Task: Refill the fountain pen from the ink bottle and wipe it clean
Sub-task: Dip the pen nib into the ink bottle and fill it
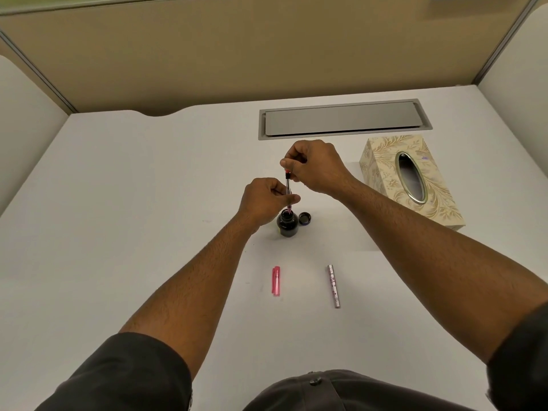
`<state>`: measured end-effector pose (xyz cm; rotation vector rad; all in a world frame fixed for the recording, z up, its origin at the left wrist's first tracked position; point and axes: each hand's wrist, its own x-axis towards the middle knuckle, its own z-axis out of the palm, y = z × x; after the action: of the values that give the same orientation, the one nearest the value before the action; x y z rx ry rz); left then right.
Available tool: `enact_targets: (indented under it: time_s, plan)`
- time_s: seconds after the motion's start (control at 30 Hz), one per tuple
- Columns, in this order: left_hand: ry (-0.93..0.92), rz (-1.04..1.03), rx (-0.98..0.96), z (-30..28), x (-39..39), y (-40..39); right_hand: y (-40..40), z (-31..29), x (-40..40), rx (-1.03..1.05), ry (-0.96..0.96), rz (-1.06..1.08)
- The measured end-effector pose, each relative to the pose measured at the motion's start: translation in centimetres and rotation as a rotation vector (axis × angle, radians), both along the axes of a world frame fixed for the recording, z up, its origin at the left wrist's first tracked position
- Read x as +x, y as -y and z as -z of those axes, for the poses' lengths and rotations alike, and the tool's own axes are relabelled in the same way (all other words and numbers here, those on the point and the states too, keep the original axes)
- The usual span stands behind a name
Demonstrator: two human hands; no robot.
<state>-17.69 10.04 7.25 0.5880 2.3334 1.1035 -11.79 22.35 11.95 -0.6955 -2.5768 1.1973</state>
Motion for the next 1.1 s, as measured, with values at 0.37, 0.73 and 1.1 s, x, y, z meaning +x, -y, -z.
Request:
enact_targets:
  time_s: [0.37,0.73,1.1]
  plan:
    - [-0.001,0.002,-0.005,0.7,0.0,0.0,0.0,0.6,0.2,-0.013,0.013,-0.039]
    - [0.032,0.038,0.006,1.7,-0.2,0.6,0.3,1.4,0.5,-0.014,0.020,-0.042]
    - [0.054,0.031,0.004,2.2,0.0,0.9,0.5,1.9,0.9,0.000,0.051,-0.079]
